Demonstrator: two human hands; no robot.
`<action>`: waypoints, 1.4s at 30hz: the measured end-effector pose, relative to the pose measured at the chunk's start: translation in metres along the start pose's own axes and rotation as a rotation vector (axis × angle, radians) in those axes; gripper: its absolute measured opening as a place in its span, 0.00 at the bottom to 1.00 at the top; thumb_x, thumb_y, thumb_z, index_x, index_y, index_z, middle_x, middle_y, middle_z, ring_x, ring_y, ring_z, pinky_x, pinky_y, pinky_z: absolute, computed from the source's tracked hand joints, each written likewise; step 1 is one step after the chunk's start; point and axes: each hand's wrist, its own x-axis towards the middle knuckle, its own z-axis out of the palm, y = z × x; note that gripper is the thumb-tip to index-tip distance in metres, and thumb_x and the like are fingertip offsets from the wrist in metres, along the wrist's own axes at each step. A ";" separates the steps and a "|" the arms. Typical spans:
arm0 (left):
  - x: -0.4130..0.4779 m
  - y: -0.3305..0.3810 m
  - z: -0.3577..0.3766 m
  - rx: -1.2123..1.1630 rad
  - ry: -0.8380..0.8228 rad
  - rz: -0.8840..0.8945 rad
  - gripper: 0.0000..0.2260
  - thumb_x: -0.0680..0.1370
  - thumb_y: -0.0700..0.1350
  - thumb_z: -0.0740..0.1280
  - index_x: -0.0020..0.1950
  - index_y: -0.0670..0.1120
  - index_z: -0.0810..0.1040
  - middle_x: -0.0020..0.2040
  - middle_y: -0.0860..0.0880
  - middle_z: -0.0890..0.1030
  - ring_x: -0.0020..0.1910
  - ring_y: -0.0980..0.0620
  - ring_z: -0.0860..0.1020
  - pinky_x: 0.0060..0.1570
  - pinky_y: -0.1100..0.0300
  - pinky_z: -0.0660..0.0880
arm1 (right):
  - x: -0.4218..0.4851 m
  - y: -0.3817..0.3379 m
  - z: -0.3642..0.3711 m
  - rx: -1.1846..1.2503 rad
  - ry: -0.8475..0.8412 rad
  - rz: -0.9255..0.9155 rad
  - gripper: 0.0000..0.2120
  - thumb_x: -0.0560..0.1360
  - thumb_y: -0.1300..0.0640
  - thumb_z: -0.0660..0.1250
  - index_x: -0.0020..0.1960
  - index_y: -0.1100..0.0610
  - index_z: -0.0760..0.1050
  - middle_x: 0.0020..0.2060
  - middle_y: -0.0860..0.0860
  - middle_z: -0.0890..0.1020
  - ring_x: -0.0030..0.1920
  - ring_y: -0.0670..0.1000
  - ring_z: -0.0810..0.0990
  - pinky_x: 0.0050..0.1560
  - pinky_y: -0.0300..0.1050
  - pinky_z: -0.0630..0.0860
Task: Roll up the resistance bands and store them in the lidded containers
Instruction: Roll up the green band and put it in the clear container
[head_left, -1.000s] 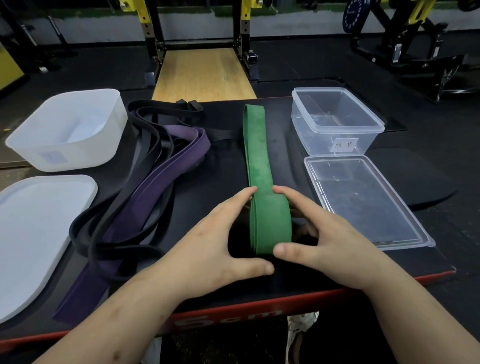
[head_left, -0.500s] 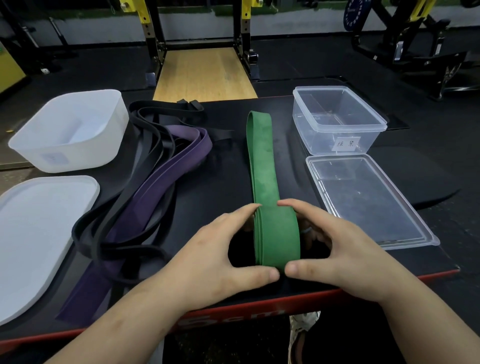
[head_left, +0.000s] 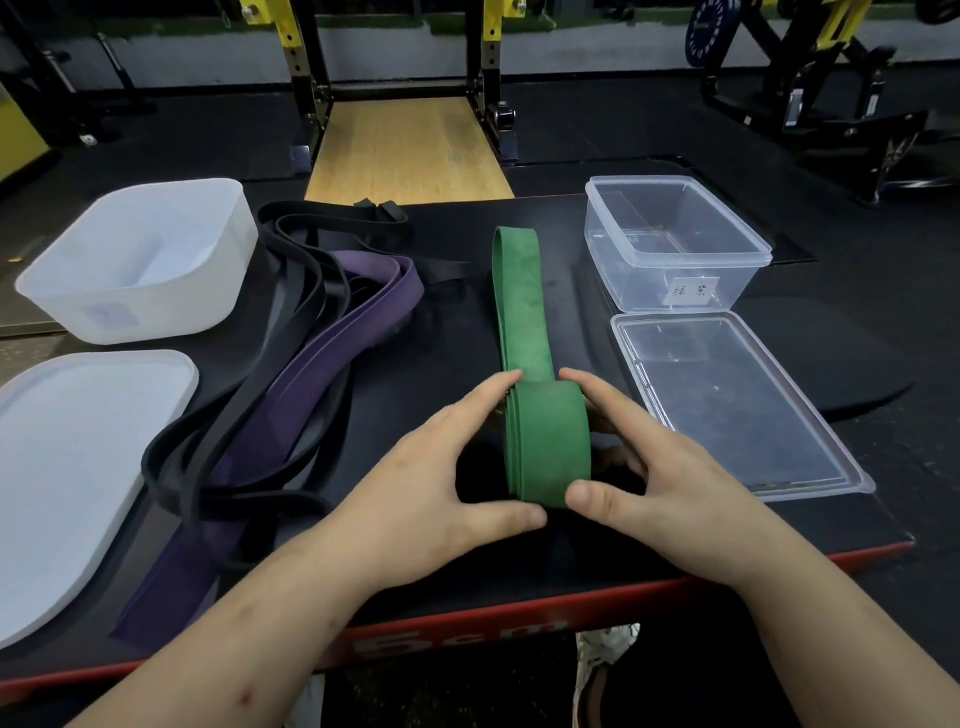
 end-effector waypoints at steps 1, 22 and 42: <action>0.001 0.000 -0.001 -0.001 0.008 0.001 0.46 0.68 0.60 0.79 0.76 0.75 0.54 0.74 0.67 0.68 0.73 0.69 0.64 0.74 0.59 0.64 | -0.001 0.000 -0.001 0.000 -0.016 0.002 0.44 0.68 0.35 0.76 0.77 0.27 0.55 0.73 0.36 0.72 0.74 0.41 0.70 0.74 0.54 0.69; -0.008 0.001 0.008 -0.029 -0.050 0.008 0.47 0.66 0.62 0.80 0.78 0.71 0.56 0.72 0.64 0.72 0.73 0.64 0.67 0.73 0.56 0.67 | -0.014 -0.001 -0.003 0.039 -0.043 -0.041 0.47 0.66 0.42 0.81 0.77 0.30 0.59 0.74 0.39 0.71 0.75 0.44 0.70 0.74 0.52 0.69; -0.008 0.001 0.001 -0.024 -0.041 -0.004 0.45 0.67 0.65 0.78 0.78 0.69 0.58 0.72 0.66 0.71 0.73 0.65 0.67 0.73 0.55 0.67 | -0.012 -0.003 -0.003 0.043 -0.023 -0.034 0.44 0.67 0.42 0.81 0.77 0.32 0.62 0.72 0.39 0.74 0.73 0.45 0.73 0.73 0.54 0.71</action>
